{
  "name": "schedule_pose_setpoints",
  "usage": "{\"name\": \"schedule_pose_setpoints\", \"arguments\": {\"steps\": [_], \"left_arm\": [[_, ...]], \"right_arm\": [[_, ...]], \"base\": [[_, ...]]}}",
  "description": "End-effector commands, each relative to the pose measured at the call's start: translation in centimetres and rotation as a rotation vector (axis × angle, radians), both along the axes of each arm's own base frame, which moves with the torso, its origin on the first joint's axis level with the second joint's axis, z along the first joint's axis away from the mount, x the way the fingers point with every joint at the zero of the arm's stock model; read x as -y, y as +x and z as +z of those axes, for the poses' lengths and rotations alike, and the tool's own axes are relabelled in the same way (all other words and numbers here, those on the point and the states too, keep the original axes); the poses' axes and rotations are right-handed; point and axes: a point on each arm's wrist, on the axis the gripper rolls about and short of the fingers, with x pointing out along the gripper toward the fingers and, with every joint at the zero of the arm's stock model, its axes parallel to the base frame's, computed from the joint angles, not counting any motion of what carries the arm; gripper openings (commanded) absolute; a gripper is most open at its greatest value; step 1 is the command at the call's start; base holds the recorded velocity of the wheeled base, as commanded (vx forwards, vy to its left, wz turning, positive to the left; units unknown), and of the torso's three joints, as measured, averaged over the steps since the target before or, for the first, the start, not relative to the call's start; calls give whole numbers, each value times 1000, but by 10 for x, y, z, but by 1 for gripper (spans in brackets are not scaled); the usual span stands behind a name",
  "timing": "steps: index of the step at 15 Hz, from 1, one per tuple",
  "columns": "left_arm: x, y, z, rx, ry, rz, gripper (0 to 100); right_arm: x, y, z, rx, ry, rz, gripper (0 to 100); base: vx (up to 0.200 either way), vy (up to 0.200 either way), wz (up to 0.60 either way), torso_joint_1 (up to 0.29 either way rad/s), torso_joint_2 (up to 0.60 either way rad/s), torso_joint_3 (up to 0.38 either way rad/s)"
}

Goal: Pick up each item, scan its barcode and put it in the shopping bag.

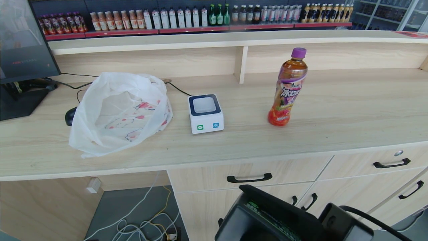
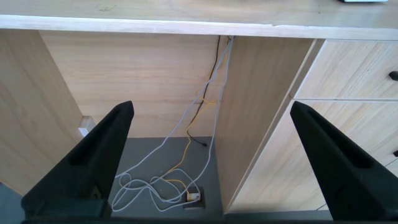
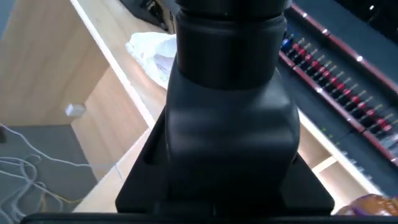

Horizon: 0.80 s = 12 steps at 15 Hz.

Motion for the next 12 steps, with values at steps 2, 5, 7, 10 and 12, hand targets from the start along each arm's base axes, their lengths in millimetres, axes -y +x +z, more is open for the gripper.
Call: {"name": "schedule_pose_setpoints", "arguments": {"steps": [2, 5, 7, 10, 12], "left_arm": [[0, 0, 0, -1, 0, 0, 100], [0, 0, 0, -1, 0, 0, 100], [0, 0, 0, -1, 0, 0, 100], [0, 0, 0, -1, 0, 0, 100], [0, 0, 0, -1, 0, 0, 100]], "right_arm": [[-12, 7, -23, -195, 26, 34, 0], [-12, 8, -26, -332, 107, 72, 0], [-10, 13, -28, -336, 101, 53, 0], [-5, 16, -38, -467, 149, 48, 0], [-3, 44, -26, -534, 319, -51, 0]], "base": [[0, 0, 0, 0, 0, 0], [0, 0, 0, 0, 0, 0], [0, 0, 0, 0, 0, 0], [0, 0, 0, 0, 0, 0], [0, 0, 0, 0, 0, 0]]}}
